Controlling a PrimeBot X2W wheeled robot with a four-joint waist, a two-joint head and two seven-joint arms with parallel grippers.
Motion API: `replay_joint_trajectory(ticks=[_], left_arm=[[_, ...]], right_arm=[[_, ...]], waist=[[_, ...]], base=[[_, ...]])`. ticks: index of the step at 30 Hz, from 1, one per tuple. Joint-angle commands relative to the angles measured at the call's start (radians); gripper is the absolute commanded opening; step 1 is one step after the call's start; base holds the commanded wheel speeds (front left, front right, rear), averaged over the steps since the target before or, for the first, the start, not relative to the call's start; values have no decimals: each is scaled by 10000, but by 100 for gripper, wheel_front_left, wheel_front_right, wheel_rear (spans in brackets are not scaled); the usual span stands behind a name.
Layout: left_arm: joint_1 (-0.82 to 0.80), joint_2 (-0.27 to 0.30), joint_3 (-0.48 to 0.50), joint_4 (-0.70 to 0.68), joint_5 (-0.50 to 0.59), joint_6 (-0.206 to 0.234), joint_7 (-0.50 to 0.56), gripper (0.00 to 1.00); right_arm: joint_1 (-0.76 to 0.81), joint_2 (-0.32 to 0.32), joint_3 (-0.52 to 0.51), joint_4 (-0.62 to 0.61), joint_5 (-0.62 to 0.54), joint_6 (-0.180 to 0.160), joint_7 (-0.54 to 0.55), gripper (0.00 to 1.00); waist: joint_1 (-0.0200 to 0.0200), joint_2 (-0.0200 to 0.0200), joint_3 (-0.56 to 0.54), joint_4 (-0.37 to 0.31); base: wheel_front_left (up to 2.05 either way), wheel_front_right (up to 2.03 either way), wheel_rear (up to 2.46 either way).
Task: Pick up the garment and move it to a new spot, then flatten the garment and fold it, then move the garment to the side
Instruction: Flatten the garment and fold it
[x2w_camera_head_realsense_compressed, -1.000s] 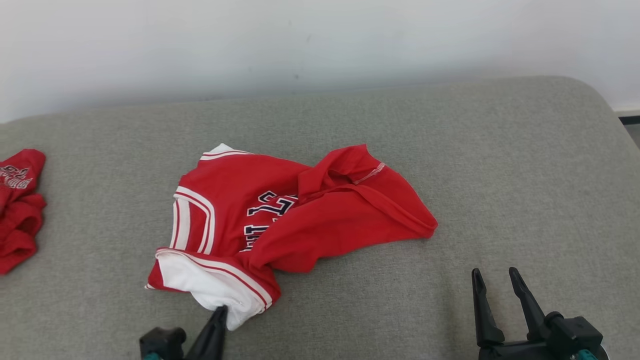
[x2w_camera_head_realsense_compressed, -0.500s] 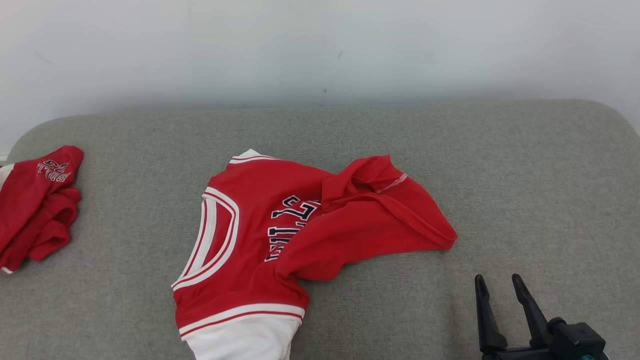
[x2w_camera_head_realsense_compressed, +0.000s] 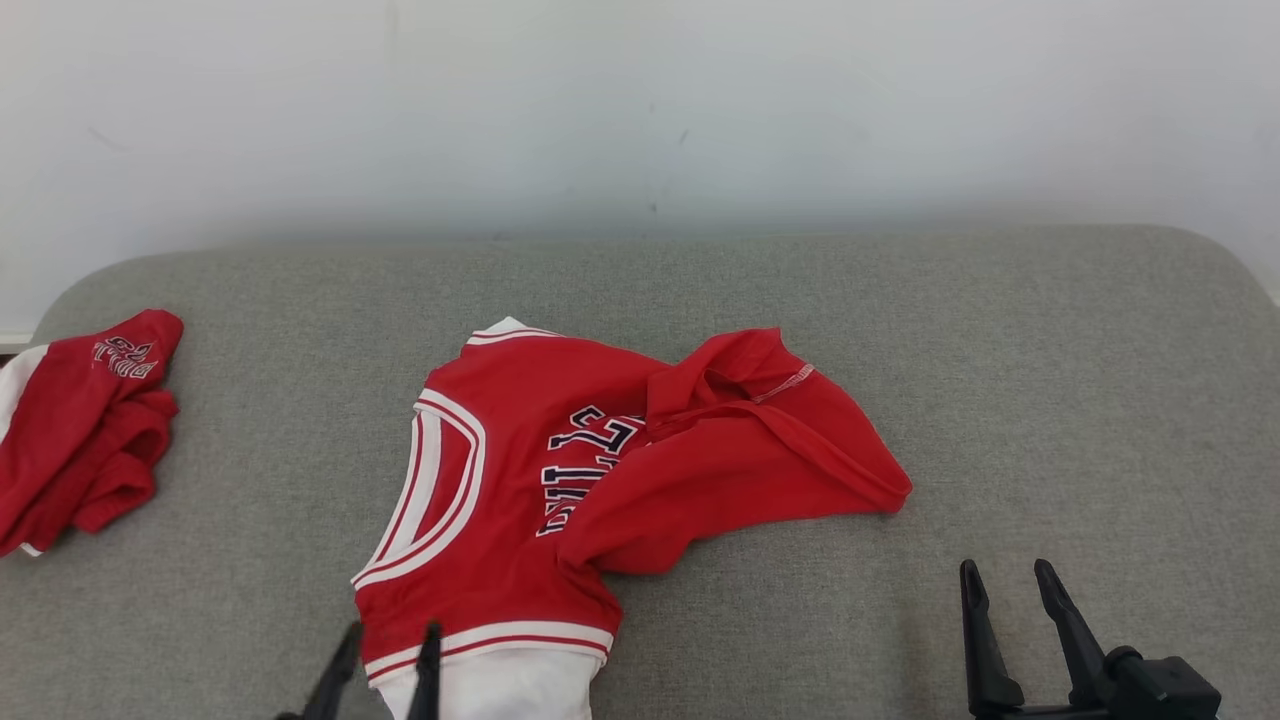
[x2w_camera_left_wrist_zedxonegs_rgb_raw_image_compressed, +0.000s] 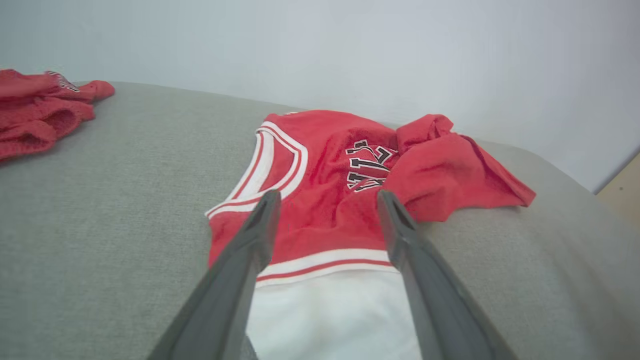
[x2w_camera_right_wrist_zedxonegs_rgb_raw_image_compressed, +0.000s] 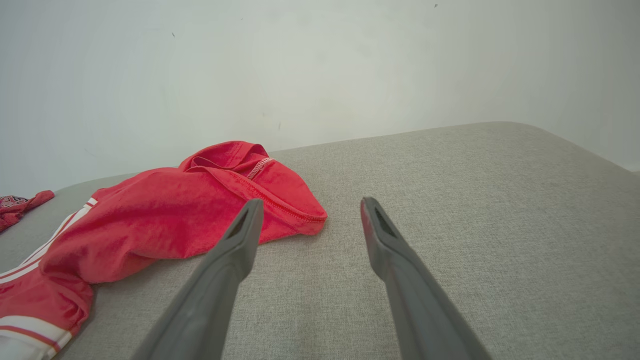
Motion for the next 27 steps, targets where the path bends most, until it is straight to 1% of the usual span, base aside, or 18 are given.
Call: replay_joint_trajectory(ticks=[1, 3, 5, 7, 9, 14, 16, 20, 27], left_arm=[[-144, 153, 301, -25, 5, 128, -130, 100], [-259, 226, 655, 19, -7, 220, -210, 100], [-300, 431, 943, 158, 210, 332, -241, 100], [-378, 353, 1264, 253, -7, 319, -268, 100], [-444, 439, 1548, 305, 118, 291, -274, 100], [-371, 220, 2059, 515, 241, -24, -279, 100], [-350, 172, 2149, 596, 275, -57, -280, 100], [-415, 38, 2315, 866, 745, -271, -272, 100], [-437, -246, 2558, 981, 1389, -444, -272, 100]], right_arm=[[104, -1, -4, -38, -6, -23, -7, 100], [130, -1, 16, -83, -48, -23, -7, 100], [185, -1, 51, -123, -100, -23, -7, 100], [200, -1, 75, -174, -115, -23, -7, 100], [211, -3, 99, -210, -129, -23, -7, 100], [233, -3, 134, -225, -172, -23, -7, 100], [248, -1, 155, -226, -192, -23, -7, 100], [292, -3, 232, -174, -217, -23, -7, 100], [282, -41, 364, -116, -290, -23, -7, 100]], waist=[[0, 0, -63, -9], [0, 0, -105, -15], [0, 0, -163, -28], [0, 0, -191, -33], [0, 0, -213, -47], [0, 0, -254, -77], [0, 0, -264, -75], [0, 0, -314, -54], [0, 0, -443, -5]], base=[[0, 0, 0], [0, 0, 0], [0, 0, 0], [0, 0, 0], [0, 0, 0], [0, 0, 0], [0, 0, 0], [0, 0, 0], [0, 0, 0]])
